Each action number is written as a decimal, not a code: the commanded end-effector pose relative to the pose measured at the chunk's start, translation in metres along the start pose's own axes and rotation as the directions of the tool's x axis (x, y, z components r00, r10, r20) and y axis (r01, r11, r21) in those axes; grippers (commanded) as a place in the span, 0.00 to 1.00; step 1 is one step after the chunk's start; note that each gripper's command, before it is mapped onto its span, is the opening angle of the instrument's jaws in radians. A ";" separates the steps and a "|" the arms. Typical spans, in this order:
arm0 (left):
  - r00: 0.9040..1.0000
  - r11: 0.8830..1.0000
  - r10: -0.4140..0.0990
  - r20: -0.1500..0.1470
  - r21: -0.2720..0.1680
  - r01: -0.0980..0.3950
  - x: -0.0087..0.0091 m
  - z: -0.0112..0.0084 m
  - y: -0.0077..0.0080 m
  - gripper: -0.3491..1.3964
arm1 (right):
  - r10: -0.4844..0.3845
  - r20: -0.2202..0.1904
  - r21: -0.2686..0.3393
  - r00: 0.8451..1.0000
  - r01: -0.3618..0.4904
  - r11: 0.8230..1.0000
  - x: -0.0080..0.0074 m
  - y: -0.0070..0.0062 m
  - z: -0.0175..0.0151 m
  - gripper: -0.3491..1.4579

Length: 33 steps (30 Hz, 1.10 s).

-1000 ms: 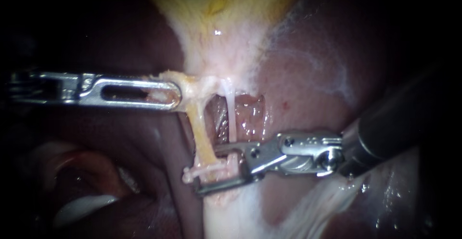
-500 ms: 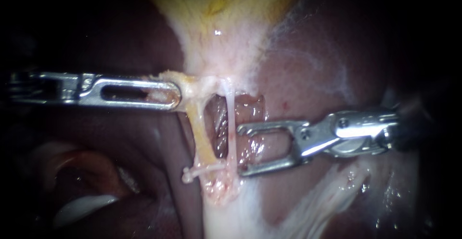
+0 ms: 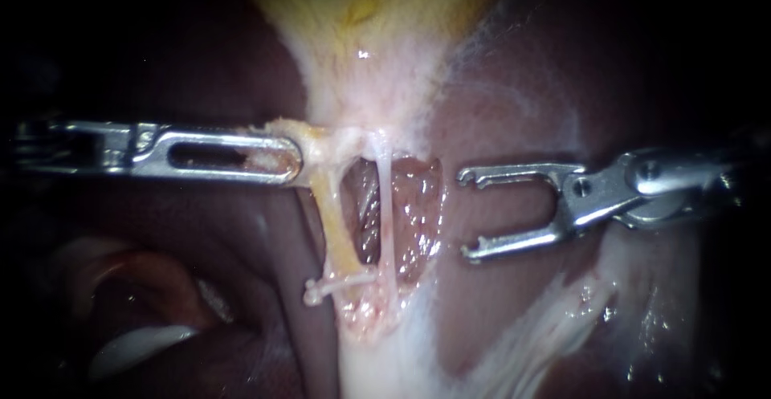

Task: Going back first clip left tube

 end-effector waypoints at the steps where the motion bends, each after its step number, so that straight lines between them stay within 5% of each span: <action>1: 1.000 1.000 0.001 0.002 -0.002 -0.001 0.0001 0.0002 0.0001 0.00 | 0.000 0.001 0.000 1.000 0.000 1.000 -0.0001 0.0000 0.0000 0.47; 8: 1.000 1.000 0.010 0.003 0.001 -0.010 0.0013 0.0032 0.0012 0.00 | -0.001 -0.002 0.001 1.000 0.001 1.000 -0.0001 -0.0001 -0.0002 0.47; 17: 1.000 1.000 0.016 -0.009 -0.011 -0.016 0.0006 0.0068 0.0032 0.00 | -0.007 -0.002 0.002 1.000 0.007 1.000 -0.0003 -0.0001 -0.0005 0.47; 33: 1.000 1.000 0.020 -0.020 -0.015 -0.020 0.0006 0.0082 0.0041 0.00 | -0.007 -0.002 0.003 1.000 0.007 1.000 -0.0002 -0.0001 -0.0005 0.47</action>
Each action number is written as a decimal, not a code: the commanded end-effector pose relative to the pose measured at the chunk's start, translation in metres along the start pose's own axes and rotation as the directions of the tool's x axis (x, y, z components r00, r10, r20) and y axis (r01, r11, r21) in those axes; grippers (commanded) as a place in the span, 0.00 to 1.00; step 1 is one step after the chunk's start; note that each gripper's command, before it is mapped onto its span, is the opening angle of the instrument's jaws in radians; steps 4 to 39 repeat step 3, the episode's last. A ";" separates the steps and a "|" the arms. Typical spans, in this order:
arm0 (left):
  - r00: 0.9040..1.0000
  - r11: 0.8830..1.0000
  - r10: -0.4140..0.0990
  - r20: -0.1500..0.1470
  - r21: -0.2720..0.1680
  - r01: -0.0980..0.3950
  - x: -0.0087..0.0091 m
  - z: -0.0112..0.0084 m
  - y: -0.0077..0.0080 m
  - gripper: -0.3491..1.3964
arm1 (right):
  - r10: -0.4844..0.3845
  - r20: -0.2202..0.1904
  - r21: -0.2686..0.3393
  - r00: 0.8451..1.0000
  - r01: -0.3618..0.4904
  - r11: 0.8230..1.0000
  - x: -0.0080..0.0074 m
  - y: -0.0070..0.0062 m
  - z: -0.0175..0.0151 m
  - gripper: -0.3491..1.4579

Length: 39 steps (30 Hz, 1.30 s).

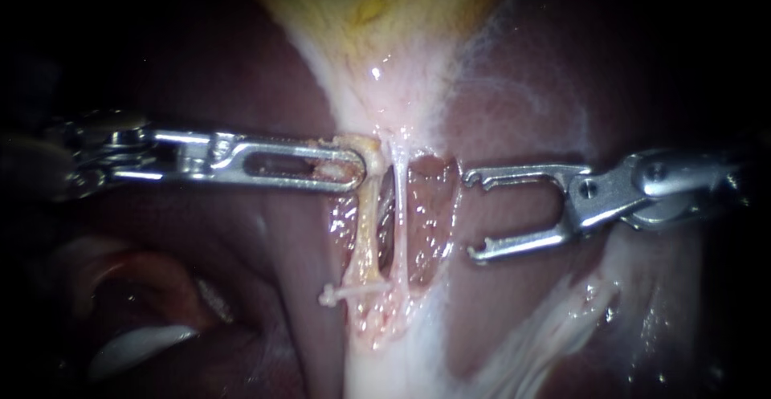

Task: Going back first clip left tube

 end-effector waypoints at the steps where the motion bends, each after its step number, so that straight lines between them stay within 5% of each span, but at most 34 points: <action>1: 1.000 1.000 0.000 -0.002 -0.002 0.000 0.0000 0.0000 0.0000 0.00 | 0.000 0.000 0.000 1.000 0.000 1.000 0.0001 0.0000 0.0000 0.47; 39: 1.000 1.000 0.000 -0.002 -0.002 0.000 0.0000 0.0000 0.0001 0.00 | -0.006 0.000 0.000 1.000 0.006 1.000 0.0001 0.0000 0.0000 0.47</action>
